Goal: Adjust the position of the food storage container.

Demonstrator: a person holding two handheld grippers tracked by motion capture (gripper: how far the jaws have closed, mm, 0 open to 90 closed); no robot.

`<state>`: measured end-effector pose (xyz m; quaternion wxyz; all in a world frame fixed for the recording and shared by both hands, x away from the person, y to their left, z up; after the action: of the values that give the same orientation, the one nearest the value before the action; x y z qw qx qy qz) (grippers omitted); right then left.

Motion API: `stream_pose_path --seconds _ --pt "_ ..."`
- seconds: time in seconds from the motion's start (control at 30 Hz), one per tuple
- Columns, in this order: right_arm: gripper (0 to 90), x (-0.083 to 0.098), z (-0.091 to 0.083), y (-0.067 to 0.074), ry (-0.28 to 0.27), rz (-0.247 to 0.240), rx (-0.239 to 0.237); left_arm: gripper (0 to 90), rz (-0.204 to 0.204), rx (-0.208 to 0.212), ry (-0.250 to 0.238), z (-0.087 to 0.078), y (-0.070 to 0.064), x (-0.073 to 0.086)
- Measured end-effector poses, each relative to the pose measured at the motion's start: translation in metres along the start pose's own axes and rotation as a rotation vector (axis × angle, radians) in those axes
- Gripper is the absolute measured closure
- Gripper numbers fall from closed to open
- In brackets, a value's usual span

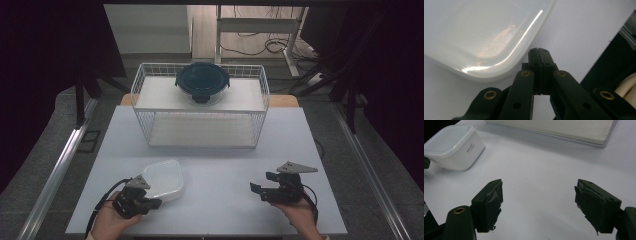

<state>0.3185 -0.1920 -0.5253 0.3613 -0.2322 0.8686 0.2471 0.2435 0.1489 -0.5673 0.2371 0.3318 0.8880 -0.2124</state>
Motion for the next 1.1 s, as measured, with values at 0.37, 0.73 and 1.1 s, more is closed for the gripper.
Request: stream_pose_path --seconds 0.37,0.73,1.1 --pt "22.4 0.001 0.001 0.000 0.006 -0.003 0.000 90.0 -0.073 -0.043 -0.020 -0.008 0.037 0.004" --pt "22.4 0.001 0.001 -0.001 0.006 -0.001 0.000 90.0 -0.052 -0.055 -0.082 -0.031 0.028 -0.010" --pt "22.4 0.001 0.002 0.000 0.009 0.007 -0.004 89.7 0.008 -0.122 -0.104 0.001 0.048 -0.112"
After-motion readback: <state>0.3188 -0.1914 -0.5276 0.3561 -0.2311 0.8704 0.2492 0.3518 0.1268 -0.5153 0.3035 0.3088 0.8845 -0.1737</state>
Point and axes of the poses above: each handheld gripper's, and its own axes: z roughly forward along the jaws, x roughly out of its underside, y roughly to its left, the point moved 9 cm from there along z, roughly forward along the jaws, and after that the axes turned 4 degrees about z, right-handed, at the moved point
